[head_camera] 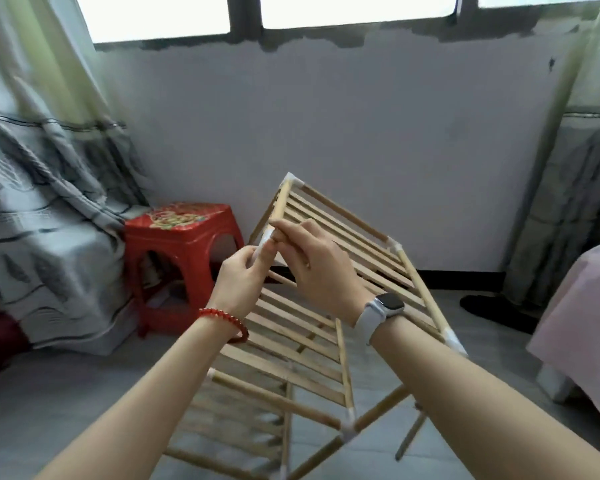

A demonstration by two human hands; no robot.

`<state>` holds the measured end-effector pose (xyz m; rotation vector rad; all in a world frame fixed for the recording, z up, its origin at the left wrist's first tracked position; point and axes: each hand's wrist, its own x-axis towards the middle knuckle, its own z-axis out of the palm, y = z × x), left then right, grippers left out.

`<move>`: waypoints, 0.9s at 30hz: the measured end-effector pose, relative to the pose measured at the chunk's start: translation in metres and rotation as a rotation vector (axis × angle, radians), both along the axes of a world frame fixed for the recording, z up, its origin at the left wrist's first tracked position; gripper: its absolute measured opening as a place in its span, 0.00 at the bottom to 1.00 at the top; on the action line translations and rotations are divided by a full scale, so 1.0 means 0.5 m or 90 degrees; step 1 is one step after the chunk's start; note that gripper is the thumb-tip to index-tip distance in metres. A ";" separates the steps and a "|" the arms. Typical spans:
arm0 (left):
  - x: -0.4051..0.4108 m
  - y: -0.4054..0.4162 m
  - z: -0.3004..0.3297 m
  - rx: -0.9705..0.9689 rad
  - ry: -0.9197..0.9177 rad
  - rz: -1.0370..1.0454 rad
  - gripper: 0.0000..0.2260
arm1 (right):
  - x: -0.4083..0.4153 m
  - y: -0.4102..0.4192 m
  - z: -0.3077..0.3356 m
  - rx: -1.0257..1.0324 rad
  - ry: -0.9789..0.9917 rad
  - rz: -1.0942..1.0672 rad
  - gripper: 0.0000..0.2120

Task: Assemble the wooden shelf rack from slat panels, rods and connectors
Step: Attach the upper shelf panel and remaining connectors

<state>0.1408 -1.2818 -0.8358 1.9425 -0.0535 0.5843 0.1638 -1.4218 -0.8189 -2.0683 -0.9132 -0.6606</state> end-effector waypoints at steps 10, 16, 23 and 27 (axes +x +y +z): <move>-0.182 0.226 -0.058 -0.291 -0.017 0.039 0.24 | -0.119 0.247 0.011 -0.177 -0.146 0.171 0.15; -0.281 0.287 -0.125 -0.389 -0.040 0.041 0.21 | -0.186 0.320 -0.026 -0.287 -0.206 0.253 0.20; -0.339 0.296 -0.187 -0.296 0.078 -0.021 0.30 | -0.201 0.280 -0.101 -0.285 -0.124 0.298 0.08; -0.360 0.301 -0.210 -0.294 0.065 -0.034 0.26 | -0.220 0.286 -0.112 -0.260 -0.025 0.285 0.14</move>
